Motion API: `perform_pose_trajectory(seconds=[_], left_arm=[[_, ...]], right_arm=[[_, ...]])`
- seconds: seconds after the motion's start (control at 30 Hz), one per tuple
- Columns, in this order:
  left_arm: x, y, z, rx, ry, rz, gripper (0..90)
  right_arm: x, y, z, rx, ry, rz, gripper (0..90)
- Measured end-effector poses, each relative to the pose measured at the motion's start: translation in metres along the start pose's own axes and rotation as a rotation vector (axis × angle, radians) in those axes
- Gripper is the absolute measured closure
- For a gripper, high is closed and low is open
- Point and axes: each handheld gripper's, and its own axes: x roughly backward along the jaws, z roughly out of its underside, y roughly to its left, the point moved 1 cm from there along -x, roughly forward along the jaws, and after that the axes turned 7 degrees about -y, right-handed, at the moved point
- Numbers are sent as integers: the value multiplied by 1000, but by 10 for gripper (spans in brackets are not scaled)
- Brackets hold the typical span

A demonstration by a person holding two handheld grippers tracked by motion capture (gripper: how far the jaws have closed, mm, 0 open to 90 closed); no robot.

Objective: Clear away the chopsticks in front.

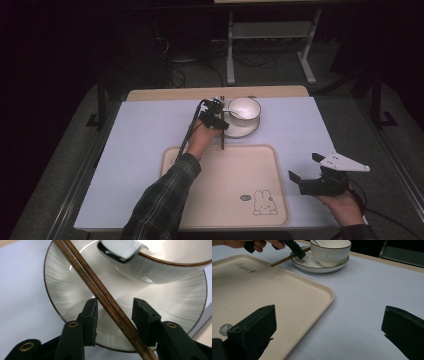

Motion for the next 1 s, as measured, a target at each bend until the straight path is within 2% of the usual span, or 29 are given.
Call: perform_pose_trajectory(seconds=[0.2, 0.6, 0.8, 1.0], left_arm=[[-4, 4, -1, -1, -4, -6, 610], [-9, 8, -7, -71, 2, -32, 721], [-10, 12, -9, -78, 0, -31, 768], [-11, 17, -10, -85, -2, -28, 779]], right_arm=[[1, 0, 0, -1, -3, 1, 0], [2, -2, 0, -2, -5, 4, 0], [3, -2, 1, -2, -6, 3, 0], [3, -2, 1, -5, -6, 6, 0]])
